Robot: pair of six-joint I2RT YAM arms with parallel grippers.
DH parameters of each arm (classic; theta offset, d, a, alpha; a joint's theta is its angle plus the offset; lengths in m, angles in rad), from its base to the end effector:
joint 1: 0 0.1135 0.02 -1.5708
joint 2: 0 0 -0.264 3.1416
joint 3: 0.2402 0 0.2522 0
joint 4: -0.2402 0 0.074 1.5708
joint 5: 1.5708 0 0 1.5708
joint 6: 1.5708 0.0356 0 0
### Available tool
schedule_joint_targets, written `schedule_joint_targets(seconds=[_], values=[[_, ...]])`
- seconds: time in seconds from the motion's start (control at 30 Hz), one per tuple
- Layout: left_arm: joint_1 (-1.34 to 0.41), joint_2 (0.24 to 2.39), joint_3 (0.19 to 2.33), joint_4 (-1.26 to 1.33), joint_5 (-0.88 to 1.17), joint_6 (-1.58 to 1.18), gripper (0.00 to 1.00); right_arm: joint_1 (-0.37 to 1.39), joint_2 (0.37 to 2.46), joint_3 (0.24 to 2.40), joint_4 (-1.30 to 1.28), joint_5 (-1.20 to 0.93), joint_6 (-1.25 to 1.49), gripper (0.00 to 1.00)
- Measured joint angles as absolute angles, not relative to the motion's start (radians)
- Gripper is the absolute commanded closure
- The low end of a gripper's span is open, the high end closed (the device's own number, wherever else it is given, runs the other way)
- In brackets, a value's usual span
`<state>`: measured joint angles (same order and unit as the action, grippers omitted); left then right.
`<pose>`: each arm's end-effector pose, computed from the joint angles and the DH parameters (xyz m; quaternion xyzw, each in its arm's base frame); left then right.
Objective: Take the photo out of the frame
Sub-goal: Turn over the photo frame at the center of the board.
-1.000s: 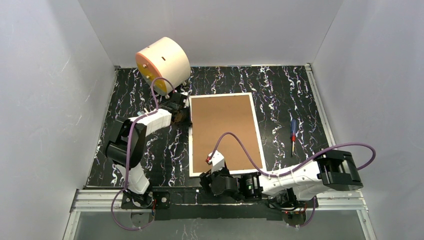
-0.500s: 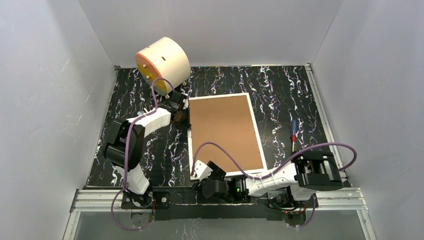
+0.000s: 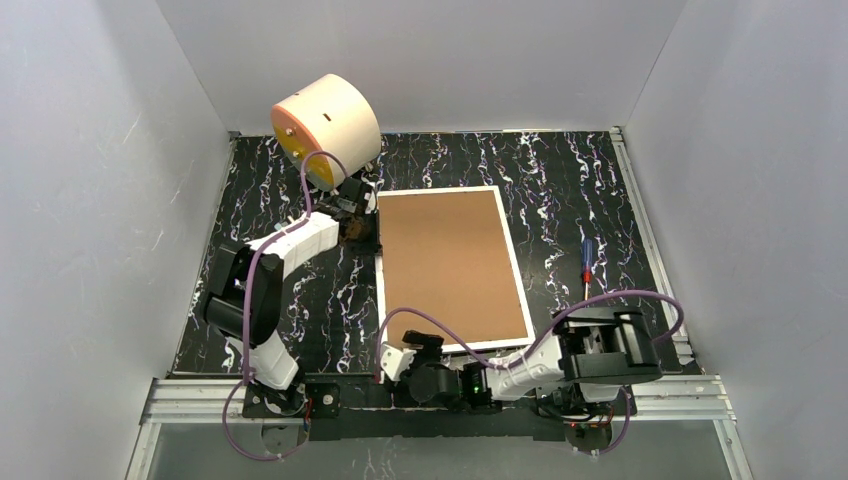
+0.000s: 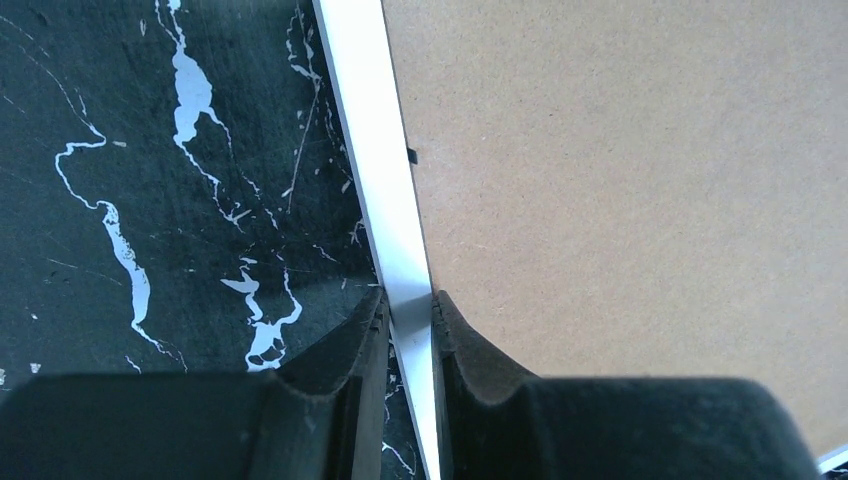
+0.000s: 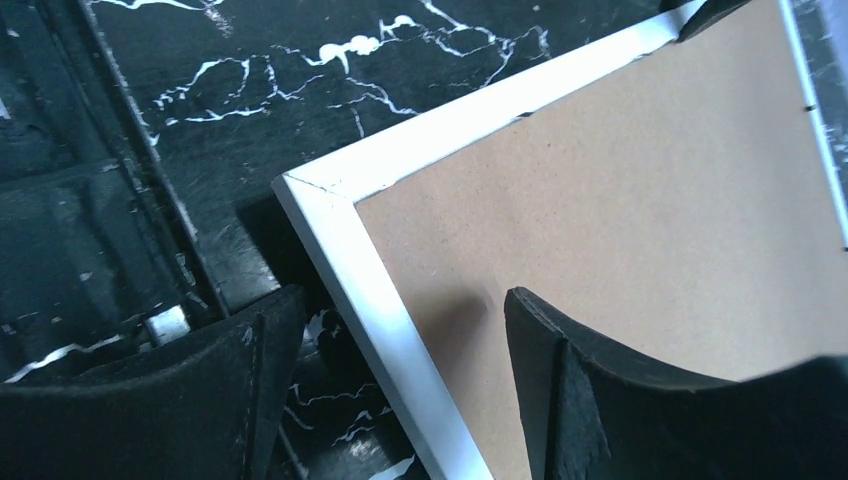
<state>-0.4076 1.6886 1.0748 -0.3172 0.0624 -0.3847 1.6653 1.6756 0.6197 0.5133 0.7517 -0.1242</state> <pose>0.3216 -0.1413 0.1958 0.0207 0.9486 -0.1486 0.2785 -0.0047 0.3070 0.1408 -0.5189 0.6476 0.0893 0.5508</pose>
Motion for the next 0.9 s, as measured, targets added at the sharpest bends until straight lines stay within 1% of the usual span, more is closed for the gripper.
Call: schedule_joint_targets(seconds=[0.17, 0.27, 0.33, 0.43, 0.57, 0.6, 0.63, 0.67, 0.73, 0.77, 0.8, 0.83, 0.9], values=[[-0.408, 1.681, 1.087, -0.323, 0.074, -0.384, 1.00, 1.680, 1.776, 0.550, 0.826, 0.858, -0.317, 0.27], [-0.408, 1.675, 1.089, -0.321, 0.077, -0.382, 1.00, 1.688, 1.885, 0.502, 1.107, 0.916, -0.492, 0.38], [-0.407, 1.673, 1.090, -0.317, 0.080, -0.381, 1.00, 1.696, 1.983, 0.480, 1.327, 0.938, -0.635, 0.47], [-0.406, 1.669, 1.091, -0.309, 0.081, -0.381, 1.00, 1.720, 2.105, 0.505, 1.524, 0.973, -0.838, 0.56], [-0.404, 1.661, 1.091, -0.299, 0.082, -0.377, 1.00, 1.723, 2.154, 0.533, 1.557, 0.995, -0.984, 0.68], [-0.404, 1.661, 1.091, -0.298, 0.083, -0.377, 1.00, 1.724, 2.157, 0.531, 1.555, 0.998, -1.013, 0.72], [-0.404, 1.661, 1.091, -0.300, 0.083, -0.375, 1.00, 1.723, 2.160, 0.527, 1.552, 1.005, -1.038, 0.74], [-0.403, 1.657, 1.090, -0.305, 0.092, -0.374, 1.00, 1.721, 2.161, 0.525, 1.552, 1.016, -1.058, 0.81], [-0.404, 1.645, 1.089, -0.311, 0.104, -0.376, 0.93, 1.714, 2.162, 0.524, 1.546, 1.027, -1.085, 0.93], [-0.405, 1.637, 1.088, -0.312, 0.109, -0.373, 0.91, 1.712, 2.162, 0.521, 1.545, 1.034, -1.092, 0.96], [-0.406, 1.629, 1.087, -0.312, 0.113, -0.371, 0.89, 1.711, 2.161, 0.520, 1.543, 1.045, -1.099, 0.97], [-0.406, 1.623, 1.087, -0.313, 0.116, -0.373, 0.85, 1.711, 2.161, 0.519, 1.538, 1.056, -1.104, 0.99], [-0.408, 1.606, 1.085, -0.311, 0.117, -0.375, 0.77, 1.710, 2.160, 0.515, 1.530, 1.074, -1.110, 0.99]])
